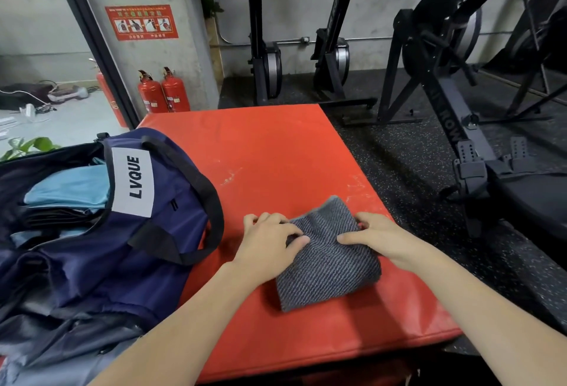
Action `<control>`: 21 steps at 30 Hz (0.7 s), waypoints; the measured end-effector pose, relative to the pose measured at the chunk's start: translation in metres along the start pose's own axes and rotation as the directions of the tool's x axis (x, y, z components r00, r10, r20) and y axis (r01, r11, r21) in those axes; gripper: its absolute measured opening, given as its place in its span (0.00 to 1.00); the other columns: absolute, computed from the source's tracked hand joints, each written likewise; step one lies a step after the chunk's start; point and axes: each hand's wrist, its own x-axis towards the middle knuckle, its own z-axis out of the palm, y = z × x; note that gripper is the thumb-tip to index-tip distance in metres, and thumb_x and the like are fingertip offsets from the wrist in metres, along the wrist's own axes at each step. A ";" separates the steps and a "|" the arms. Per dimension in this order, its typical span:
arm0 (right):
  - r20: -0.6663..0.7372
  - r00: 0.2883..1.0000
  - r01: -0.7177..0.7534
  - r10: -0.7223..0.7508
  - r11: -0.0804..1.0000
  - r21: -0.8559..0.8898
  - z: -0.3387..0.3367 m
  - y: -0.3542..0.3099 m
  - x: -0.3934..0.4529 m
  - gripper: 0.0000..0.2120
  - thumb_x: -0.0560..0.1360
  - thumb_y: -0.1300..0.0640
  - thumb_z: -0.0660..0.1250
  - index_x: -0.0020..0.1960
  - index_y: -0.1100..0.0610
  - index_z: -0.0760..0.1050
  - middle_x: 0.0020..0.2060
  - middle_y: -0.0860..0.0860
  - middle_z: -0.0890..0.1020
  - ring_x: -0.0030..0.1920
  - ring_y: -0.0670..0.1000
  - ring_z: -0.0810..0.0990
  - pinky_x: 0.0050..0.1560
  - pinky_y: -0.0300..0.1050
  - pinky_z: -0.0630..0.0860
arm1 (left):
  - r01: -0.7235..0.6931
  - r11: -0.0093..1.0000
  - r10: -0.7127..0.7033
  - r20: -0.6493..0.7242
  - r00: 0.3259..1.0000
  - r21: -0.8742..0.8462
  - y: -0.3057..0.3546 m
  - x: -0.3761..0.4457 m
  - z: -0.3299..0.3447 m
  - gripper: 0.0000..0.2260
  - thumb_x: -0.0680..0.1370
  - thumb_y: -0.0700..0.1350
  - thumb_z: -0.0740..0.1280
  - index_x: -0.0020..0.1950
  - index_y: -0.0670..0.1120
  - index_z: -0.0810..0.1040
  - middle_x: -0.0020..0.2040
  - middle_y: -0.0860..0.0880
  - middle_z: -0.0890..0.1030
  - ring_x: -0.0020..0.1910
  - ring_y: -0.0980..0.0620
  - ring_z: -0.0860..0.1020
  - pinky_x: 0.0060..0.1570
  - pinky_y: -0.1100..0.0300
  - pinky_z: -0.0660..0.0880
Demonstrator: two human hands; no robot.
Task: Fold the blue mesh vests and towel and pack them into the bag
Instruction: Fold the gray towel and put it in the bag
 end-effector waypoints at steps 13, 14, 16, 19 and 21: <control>0.299 0.931 0.172 -0.208 0.975 0.143 0.013 -0.037 -0.035 0.18 0.72 0.62 0.75 0.62 0.57 0.81 0.57 0.55 0.84 0.58 0.55 0.83 0.61 0.49 0.77 | 0.130 0.624 0.172 0.297 0.939 -0.771 -0.002 -0.014 -0.076 0.09 0.71 0.41 0.78 0.50 0.49 0.88 0.54 0.51 0.85 0.57 0.55 0.81 0.63 0.54 0.75; 0.296 0.934 0.168 -0.198 0.978 0.126 0.014 -0.038 -0.036 0.18 0.71 0.60 0.75 0.61 0.57 0.81 0.56 0.54 0.85 0.58 0.54 0.83 0.62 0.50 0.77 | 0.139 0.636 0.163 0.307 0.938 -0.760 -0.002 -0.018 -0.078 0.09 0.72 0.41 0.78 0.51 0.49 0.88 0.51 0.52 0.86 0.54 0.56 0.82 0.59 0.58 0.76; 0.306 0.941 0.129 -0.143 0.990 0.063 0.014 -0.037 -0.038 0.18 0.71 0.56 0.76 0.60 0.56 0.82 0.55 0.53 0.85 0.58 0.53 0.83 0.63 0.49 0.77 | 0.124 0.662 0.125 0.272 0.954 -0.739 -0.001 -0.027 -0.082 0.07 0.74 0.41 0.76 0.50 0.50 0.88 0.46 0.56 0.85 0.49 0.61 0.81 0.51 0.67 0.74; 0.383 0.924 0.048 -0.017 0.996 -0.071 0.014 -0.032 -0.043 0.24 0.68 0.49 0.80 0.61 0.55 0.81 0.56 0.52 0.85 0.58 0.52 0.83 0.60 0.48 0.77 | 0.116 0.688 0.012 0.171 0.985 -0.717 -0.004 -0.040 -0.084 0.09 0.76 0.43 0.73 0.47 0.58 0.87 0.44 0.65 0.81 0.47 0.65 0.78 0.50 0.71 0.69; 0.365 0.930 0.045 -0.030 0.998 -0.033 0.018 -0.031 -0.045 0.26 0.65 0.51 0.80 0.61 0.56 0.80 0.56 0.54 0.85 0.55 0.52 0.83 0.52 0.45 0.77 | 0.108 0.694 -0.052 0.100 0.994 -0.712 -0.010 -0.047 -0.083 0.10 0.77 0.45 0.72 0.48 0.63 0.85 0.51 0.63 0.82 0.55 0.64 0.77 0.59 0.63 0.70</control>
